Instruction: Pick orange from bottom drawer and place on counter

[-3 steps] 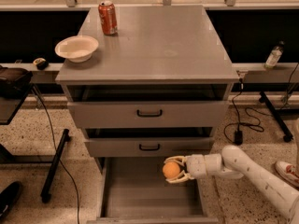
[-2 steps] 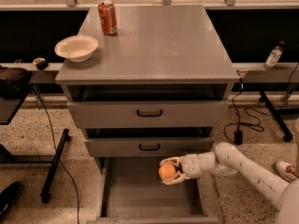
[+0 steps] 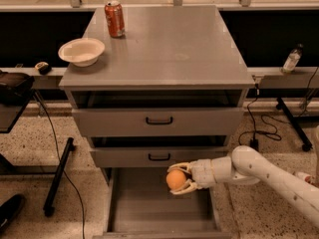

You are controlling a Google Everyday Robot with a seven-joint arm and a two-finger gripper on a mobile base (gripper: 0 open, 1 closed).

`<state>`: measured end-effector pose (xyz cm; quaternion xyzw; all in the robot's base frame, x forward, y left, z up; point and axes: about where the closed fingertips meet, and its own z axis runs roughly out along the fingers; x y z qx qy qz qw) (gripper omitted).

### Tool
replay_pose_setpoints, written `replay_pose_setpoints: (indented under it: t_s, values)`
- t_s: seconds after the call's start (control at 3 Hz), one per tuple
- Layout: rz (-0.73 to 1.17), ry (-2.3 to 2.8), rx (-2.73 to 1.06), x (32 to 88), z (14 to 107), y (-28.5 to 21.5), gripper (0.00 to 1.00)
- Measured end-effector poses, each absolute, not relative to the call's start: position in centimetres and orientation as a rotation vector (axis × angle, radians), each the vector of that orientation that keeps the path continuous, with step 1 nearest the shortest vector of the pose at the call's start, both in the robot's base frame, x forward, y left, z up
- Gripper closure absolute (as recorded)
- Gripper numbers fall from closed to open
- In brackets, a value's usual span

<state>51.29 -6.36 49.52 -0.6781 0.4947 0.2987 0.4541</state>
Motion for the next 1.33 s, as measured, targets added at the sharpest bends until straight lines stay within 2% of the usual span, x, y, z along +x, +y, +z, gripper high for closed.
replay_pose_setpoints:
  t_s: [0.67, 1.33]
  values:
    - [0.652, 1.213, -1.637, 48.8, 59.7, -7.7, 1.0]
    - [0.63, 1.219, -1.528, 49.2, 62.9, -7.7, 1.0]
